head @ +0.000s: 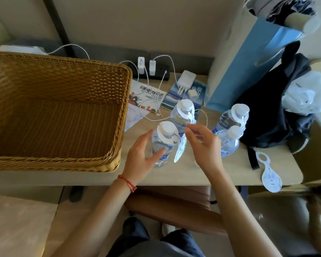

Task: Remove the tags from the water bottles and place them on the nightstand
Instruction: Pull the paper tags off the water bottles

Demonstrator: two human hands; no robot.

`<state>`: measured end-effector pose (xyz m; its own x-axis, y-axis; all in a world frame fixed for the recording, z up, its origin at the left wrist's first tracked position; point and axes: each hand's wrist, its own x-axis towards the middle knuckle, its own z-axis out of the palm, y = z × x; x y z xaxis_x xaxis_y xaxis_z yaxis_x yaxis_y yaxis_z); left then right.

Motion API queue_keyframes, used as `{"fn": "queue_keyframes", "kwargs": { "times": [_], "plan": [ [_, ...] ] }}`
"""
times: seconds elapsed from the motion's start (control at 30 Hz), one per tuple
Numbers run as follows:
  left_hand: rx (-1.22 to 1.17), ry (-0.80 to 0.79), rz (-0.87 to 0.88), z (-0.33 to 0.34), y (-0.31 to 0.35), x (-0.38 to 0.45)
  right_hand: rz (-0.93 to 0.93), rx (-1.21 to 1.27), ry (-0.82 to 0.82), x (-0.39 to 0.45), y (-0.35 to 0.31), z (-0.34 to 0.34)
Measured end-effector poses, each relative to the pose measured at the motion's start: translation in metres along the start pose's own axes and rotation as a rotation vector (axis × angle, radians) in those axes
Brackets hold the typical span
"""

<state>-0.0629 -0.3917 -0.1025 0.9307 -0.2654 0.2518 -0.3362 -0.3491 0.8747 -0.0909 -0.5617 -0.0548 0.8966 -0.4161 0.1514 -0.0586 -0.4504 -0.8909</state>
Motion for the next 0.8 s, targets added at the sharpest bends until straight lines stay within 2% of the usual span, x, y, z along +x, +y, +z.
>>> {"fn": "queue_keyframes", "kwargs": {
  "times": [0.37,0.57,0.8],
  "plan": [
    [-0.124,-0.059,-0.115,0.004,-0.007,0.004,0.028,0.024,-0.181,0.019,0.006,0.011],
    [-0.129,-0.042,-0.131,0.006,-0.007,0.002,0.046,0.098,-0.194,0.023,0.004,0.011],
    [-0.102,-0.036,-0.124,0.006,-0.007,0.002,0.151,0.222,-0.252,0.026,-0.005,0.011]
  ]
}}
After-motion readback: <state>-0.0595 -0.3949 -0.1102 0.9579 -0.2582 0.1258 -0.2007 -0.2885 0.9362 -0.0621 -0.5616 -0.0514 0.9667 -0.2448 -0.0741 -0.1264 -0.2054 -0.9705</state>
